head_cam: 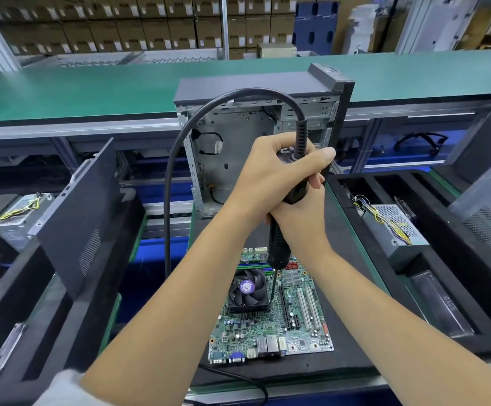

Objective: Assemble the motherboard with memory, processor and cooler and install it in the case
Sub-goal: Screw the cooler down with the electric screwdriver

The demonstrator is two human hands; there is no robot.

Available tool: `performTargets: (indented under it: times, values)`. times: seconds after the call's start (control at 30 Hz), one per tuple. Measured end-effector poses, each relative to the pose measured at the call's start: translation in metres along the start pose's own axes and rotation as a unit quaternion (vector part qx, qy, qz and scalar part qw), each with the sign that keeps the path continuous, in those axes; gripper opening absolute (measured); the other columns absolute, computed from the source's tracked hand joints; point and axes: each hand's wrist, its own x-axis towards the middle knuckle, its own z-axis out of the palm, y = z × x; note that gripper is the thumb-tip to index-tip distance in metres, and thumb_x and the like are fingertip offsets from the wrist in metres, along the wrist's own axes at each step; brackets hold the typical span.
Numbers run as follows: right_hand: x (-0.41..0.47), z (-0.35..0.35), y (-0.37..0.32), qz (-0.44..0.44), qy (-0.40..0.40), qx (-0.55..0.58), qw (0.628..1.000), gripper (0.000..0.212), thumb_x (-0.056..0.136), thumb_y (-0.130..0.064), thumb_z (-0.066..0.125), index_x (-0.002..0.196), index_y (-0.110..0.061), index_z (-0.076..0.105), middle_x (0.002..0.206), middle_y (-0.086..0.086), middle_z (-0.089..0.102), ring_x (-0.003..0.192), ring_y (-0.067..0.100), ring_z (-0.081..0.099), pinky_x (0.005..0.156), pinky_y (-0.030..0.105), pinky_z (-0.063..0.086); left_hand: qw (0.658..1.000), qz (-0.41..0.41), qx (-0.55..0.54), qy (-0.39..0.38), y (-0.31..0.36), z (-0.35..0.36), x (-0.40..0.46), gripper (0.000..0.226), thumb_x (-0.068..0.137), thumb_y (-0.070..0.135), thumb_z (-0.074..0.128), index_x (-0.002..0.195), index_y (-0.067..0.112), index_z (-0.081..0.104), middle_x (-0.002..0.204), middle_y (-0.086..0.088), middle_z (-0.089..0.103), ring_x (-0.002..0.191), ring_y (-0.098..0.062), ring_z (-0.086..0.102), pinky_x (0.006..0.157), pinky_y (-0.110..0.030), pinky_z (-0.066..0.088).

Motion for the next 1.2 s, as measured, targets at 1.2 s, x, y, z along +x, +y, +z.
performTargets:
  times: [1.2]
  values:
    - [-0.005,0.009,0.016,-0.079,0.001,0.025,0.997,0.041,0.064,0.01,0.06,0.087,-0.022,0.049,0.075,-0.023,0.064,0.069,-0.007,0.06,0.056,0.012,0.047,0.997,0.007,-0.068,-0.034,-0.012,-0.009,-0.005,0.02,0.081,0.0,0.061,0.067,0.011,0.052,0.05,-0.014,0.055,0.062,-0.026,0.065,0.074,-0.04,0.056]
